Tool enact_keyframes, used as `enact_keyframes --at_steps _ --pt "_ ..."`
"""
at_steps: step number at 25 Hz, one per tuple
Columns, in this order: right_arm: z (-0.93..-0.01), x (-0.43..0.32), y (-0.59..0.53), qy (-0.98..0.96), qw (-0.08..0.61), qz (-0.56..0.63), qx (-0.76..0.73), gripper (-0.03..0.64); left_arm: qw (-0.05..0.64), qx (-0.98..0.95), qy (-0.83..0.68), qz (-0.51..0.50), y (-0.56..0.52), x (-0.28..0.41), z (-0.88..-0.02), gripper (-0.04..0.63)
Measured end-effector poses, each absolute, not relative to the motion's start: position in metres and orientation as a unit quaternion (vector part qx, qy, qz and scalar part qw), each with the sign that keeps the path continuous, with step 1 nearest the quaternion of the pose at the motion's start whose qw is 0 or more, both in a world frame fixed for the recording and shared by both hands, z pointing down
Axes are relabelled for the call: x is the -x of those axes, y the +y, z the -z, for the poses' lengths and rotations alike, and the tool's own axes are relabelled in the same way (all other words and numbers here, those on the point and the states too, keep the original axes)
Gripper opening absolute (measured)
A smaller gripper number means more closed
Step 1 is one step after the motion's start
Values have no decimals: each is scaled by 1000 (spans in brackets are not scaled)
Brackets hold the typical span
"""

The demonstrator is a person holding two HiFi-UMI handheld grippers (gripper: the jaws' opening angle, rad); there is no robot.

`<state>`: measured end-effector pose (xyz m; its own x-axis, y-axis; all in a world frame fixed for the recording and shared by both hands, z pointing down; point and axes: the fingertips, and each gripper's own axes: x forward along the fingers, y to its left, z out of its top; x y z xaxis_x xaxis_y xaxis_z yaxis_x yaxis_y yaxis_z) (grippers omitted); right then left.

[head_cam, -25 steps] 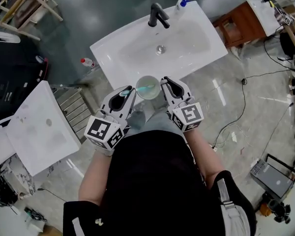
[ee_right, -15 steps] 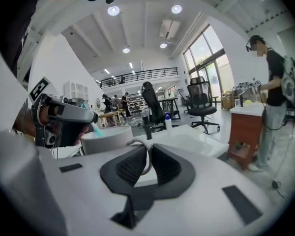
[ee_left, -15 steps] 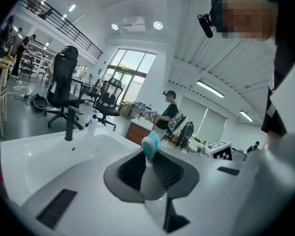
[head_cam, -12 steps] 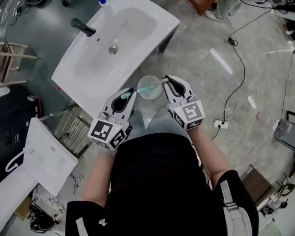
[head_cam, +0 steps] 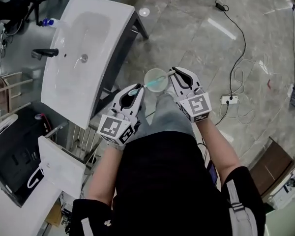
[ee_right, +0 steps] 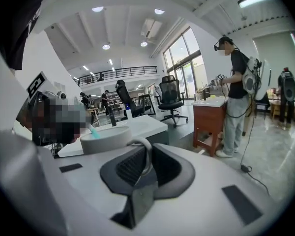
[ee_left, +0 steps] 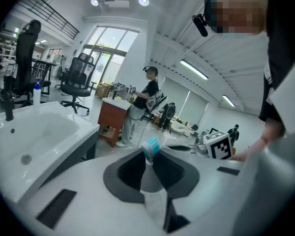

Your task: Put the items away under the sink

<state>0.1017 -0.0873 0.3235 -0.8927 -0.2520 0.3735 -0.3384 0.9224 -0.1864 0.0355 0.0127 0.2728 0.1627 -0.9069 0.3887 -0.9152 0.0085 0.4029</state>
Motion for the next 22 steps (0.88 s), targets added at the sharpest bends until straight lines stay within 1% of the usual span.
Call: enact_keyframes --at_steps 6,9,13,22 --pt "-358 -134 -111 -951 176 -140 -213 54 314 -742 -591 -37 -20 -58 -307 54" --pt "-380 -140 -119 -943 169 -146 -248 54 325 -762 -557 -62 -31 -60 -333 54" --pt "-418 -145 -126 -932 169 -154 -280 55 323 -781 -525 -97 -41 -61 -370 54" --pt "-504 -117 -130 -938 159 -142 -273 55 321 -782 -519 -129 -44 -38 -465 55"
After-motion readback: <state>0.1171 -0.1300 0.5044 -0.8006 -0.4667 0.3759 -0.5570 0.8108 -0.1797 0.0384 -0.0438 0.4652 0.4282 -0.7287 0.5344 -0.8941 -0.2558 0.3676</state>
